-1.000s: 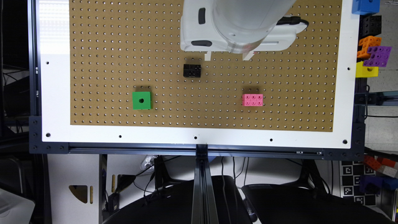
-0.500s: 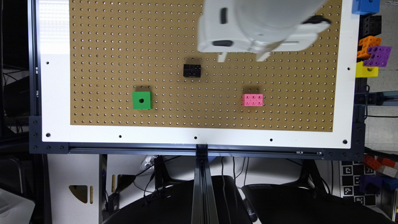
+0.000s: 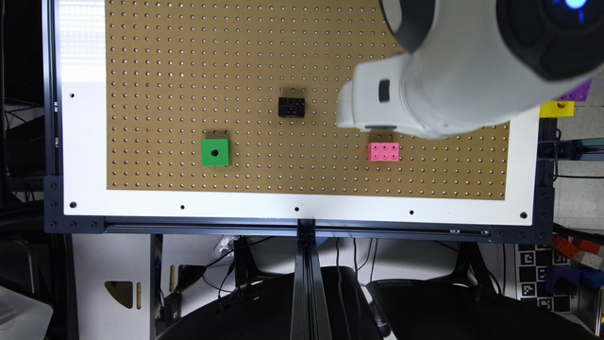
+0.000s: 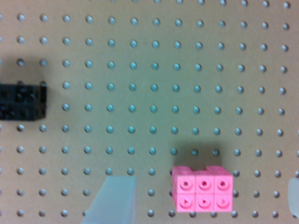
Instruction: Pick up pink block.
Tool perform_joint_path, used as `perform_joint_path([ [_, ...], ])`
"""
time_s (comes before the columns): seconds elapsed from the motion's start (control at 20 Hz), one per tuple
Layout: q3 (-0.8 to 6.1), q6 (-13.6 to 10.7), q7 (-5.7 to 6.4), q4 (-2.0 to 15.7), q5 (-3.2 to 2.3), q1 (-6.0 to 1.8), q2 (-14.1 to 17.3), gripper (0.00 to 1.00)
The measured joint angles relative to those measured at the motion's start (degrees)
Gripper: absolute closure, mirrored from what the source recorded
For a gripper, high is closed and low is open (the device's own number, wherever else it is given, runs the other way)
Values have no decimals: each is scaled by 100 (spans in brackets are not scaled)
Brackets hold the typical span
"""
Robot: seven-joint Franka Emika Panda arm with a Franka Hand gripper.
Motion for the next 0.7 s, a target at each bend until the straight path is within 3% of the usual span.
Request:
perform_joint_path([
  [0.4,21,-1,9,6,0,2,26,0],
  [0.7,23,180,9,11,-2,3,347,0],
])
